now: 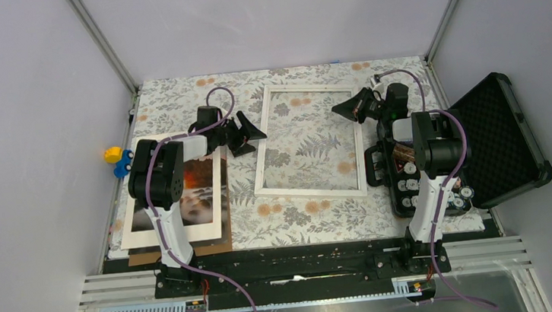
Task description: Put the photo into the frame
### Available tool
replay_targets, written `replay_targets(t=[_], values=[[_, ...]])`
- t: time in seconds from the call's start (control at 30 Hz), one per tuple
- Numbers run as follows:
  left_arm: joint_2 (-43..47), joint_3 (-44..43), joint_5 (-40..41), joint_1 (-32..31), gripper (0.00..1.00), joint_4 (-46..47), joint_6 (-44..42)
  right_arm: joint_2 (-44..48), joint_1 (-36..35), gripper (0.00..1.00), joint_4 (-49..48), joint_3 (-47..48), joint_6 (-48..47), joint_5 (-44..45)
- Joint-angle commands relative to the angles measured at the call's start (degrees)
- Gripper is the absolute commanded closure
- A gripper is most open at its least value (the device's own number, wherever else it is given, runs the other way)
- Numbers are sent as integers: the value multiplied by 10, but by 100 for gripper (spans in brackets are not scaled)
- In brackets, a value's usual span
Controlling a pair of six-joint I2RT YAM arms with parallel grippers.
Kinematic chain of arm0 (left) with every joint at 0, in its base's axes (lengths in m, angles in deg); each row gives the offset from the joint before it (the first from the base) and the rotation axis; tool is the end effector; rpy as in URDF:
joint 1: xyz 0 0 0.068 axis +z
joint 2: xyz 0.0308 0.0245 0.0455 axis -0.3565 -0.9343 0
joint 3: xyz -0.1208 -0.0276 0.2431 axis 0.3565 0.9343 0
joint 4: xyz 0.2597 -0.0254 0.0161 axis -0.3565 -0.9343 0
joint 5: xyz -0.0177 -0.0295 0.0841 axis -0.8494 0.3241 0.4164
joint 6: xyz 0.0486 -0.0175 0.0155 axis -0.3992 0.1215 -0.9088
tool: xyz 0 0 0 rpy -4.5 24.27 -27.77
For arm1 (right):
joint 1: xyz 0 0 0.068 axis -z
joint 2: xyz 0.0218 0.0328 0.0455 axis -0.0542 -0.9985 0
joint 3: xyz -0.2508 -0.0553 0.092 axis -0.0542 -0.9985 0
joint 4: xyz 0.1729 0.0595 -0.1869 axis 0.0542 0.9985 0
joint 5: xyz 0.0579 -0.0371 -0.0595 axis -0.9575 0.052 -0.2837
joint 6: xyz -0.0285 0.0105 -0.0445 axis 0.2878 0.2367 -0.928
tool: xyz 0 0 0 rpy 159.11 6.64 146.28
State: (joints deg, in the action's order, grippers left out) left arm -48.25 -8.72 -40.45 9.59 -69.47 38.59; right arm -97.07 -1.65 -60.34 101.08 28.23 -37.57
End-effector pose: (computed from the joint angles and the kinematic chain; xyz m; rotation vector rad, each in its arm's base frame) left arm 0.3985 -0.1024 0.1343 -0.3528 2.4468 -1.2526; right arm 0.4191 0.0174 0.1579 0.2668 1.9045 1.4949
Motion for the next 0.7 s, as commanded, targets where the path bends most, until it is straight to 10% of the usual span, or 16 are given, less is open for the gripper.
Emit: replay_targets(t=[0.0,0.67], values=[[-11,-11,12,1,19,1,-12,36,-2,100,7,-2,-26,9],[-13,-8,6,0,20,9,-4,17,-3,100,8,-3,-25,14]])
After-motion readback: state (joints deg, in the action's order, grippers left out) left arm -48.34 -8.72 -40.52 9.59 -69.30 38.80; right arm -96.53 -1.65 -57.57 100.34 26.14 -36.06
